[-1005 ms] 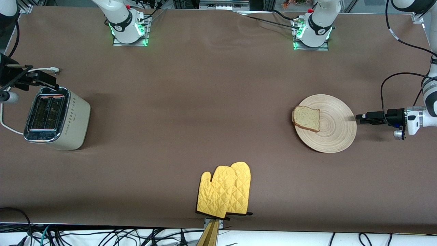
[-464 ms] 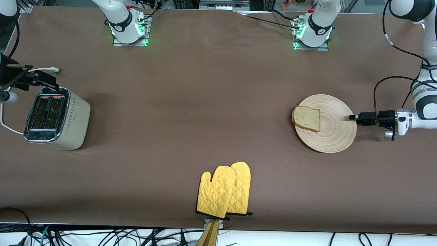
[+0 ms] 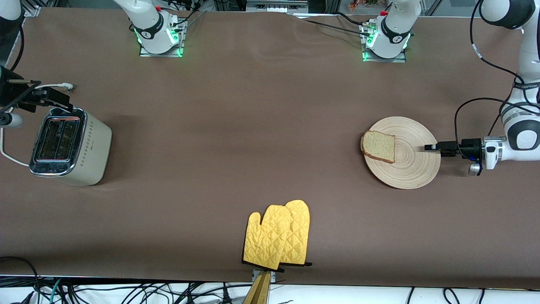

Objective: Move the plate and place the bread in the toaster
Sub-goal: 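Lower the left gripper beside the wooden plate rim, then push the wooden plate with the left gripper toward the toaster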

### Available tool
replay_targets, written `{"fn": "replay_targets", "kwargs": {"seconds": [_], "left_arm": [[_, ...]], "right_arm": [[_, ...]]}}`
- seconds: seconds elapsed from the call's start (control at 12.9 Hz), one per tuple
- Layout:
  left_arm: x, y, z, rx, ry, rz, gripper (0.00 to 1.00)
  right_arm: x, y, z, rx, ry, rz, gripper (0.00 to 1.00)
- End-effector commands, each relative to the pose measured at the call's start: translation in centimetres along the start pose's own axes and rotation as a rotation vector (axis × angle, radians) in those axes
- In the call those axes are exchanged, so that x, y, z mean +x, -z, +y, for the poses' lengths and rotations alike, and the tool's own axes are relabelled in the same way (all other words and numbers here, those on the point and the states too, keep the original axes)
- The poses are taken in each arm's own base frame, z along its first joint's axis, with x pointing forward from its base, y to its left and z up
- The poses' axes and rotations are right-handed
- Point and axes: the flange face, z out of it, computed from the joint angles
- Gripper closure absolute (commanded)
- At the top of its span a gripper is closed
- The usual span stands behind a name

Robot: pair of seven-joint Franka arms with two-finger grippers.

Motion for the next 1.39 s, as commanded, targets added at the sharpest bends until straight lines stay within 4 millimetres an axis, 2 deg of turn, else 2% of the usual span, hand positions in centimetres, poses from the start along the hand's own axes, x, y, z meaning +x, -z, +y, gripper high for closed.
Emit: {"fn": "replay_targets", "kwargs": {"seconds": [0.0, 0.31, 0.85, 1.31], "left_arm": [[0.0, -1.0, -0.4, -0.026, -0.015, 0.012, 0.71], [0.2, -1.4, -1.0, -0.005, -0.009, 0.019, 1.0], [0.4, -1.6, -1.2, 0.008, -0.007, 0.024, 1.0], [2.8, -4.3, 2.7, -0.088, -0.104, 0.034, 1.0]], "right_arm": [[0.2, 0.5, 0.2, 0.007, 0.005, 0.008, 0.0], [0.2, 0.4, 0.1, 0.009, 0.007, 0.007, 0.0], [0.2, 0.5, 0.2, 0.009, 0.004, 0.008, 0.0], [0.2, 0.4, 0.3, 0.009, 0.002, 0.006, 0.0]]}}
